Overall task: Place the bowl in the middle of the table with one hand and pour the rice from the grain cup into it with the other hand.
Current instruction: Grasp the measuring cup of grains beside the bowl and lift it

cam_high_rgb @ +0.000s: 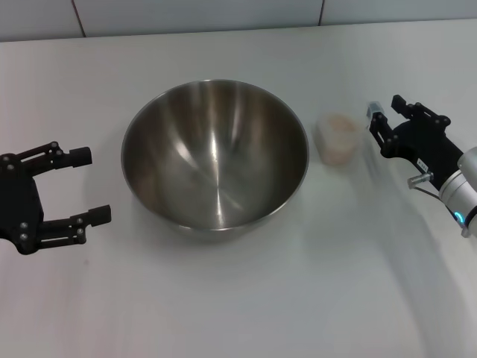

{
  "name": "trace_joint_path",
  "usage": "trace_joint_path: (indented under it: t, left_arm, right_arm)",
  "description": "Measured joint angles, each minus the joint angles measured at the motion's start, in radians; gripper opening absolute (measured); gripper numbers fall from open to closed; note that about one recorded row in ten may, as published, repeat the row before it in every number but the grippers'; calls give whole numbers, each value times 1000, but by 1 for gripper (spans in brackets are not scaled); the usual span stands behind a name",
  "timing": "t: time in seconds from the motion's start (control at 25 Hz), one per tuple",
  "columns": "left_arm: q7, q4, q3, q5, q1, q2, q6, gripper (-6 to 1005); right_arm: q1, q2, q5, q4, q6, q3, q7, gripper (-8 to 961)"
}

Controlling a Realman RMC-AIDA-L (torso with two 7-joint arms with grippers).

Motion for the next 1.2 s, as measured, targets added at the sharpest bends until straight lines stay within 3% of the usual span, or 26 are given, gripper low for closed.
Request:
trace_joint_path:
  t: [0.04,0.24,0.48,0.68,1.2]
  left_arm:
    - [0,0,0,0,0,0,0,835]
    - [-1,0,-1,0,-1,-1,-7,835]
    - [0,0,1,0,-6,-2,-17,835]
    - [0,-1,5,0,-10,-1,-26,835]
    - [3,-7,0,0,-9,-3,-36,835]
  right_arm:
    - [0,0,0,0,0,0,0,587]
    - [1,0,-1,0,0,0,0,356]
    - [3,0,-1,0,1,-4,-1,149]
    - [4,0,-1,0,0,-5,-1,17]
    - [15,-2,6,-21,-102,0,-1,23]
